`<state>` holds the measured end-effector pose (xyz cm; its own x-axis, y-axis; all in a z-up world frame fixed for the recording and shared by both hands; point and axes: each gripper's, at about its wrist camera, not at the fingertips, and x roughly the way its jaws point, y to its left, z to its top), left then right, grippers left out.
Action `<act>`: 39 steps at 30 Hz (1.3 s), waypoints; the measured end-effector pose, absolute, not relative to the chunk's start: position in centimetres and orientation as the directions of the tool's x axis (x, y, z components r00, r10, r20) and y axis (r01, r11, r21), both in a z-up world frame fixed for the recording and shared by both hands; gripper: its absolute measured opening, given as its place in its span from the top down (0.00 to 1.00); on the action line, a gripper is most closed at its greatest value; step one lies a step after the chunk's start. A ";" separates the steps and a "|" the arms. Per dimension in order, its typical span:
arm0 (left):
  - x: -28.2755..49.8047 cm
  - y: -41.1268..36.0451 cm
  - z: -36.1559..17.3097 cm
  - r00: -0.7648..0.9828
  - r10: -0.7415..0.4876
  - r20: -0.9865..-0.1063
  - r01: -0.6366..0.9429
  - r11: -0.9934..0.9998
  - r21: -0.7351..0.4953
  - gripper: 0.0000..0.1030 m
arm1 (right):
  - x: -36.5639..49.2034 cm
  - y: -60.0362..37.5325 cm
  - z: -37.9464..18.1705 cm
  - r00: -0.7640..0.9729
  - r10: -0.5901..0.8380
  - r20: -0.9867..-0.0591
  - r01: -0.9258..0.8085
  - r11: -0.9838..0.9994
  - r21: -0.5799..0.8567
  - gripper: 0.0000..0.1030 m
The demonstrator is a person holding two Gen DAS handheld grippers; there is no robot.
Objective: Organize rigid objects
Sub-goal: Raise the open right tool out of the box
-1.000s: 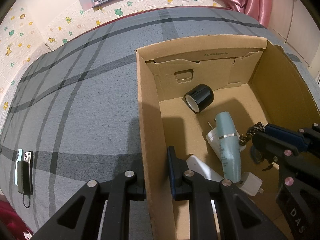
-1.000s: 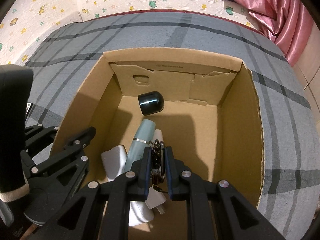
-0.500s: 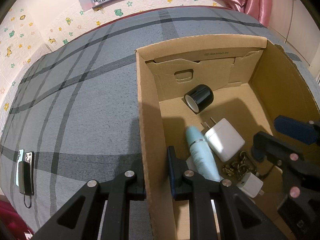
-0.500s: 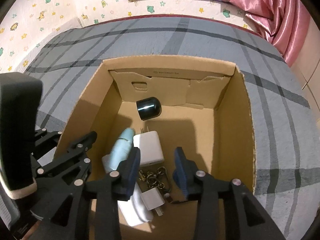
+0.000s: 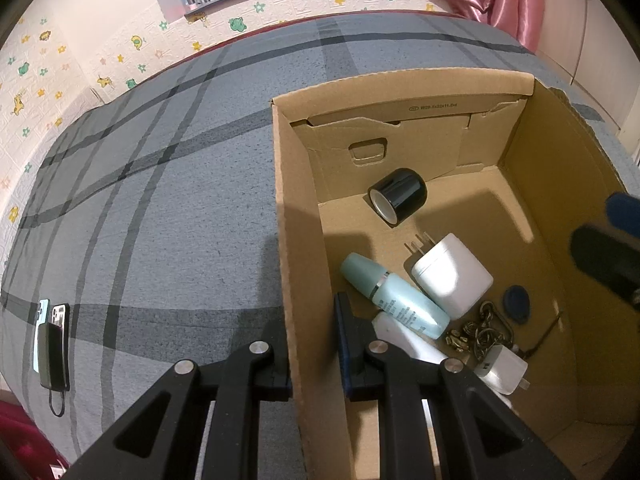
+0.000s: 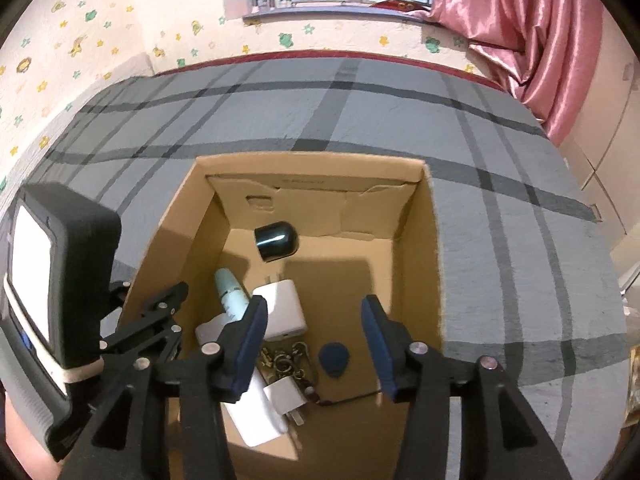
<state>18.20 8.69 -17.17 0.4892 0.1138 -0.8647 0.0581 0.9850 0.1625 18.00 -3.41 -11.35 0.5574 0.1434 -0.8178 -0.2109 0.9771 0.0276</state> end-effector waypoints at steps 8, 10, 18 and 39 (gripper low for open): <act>18.2 8.7 -17.1 0.489 0.117 -0.864 0.058 0.984 0.166 0.83 | 17.4 -5.7 -9.3 0.598 0.112 -0.794 -0.162 0.987 0.017 0.16; 18.2 8.7 -17.1 0.489 0.118 -0.864 0.058 0.984 0.167 0.83 | 17.1 -6.3 -8.9 0.605 0.108 -0.789 -0.161 0.987 0.011 0.12; 18.2 8.6 -17.0 0.488 0.121 -0.864 0.057 0.984 0.170 0.83 | 15.4 -8.5 -8.1 0.624 0.101 -0.775 -0.156 0.988 0.004 0.00; 16.8 8.4 -14.2 0.544 0.153 -0.825 0.012 0.982 0.190 0.04 | 12.7 -11.0 -7.1 0.634 0.117 -0.765 -0.135 0.990 0.040 0.00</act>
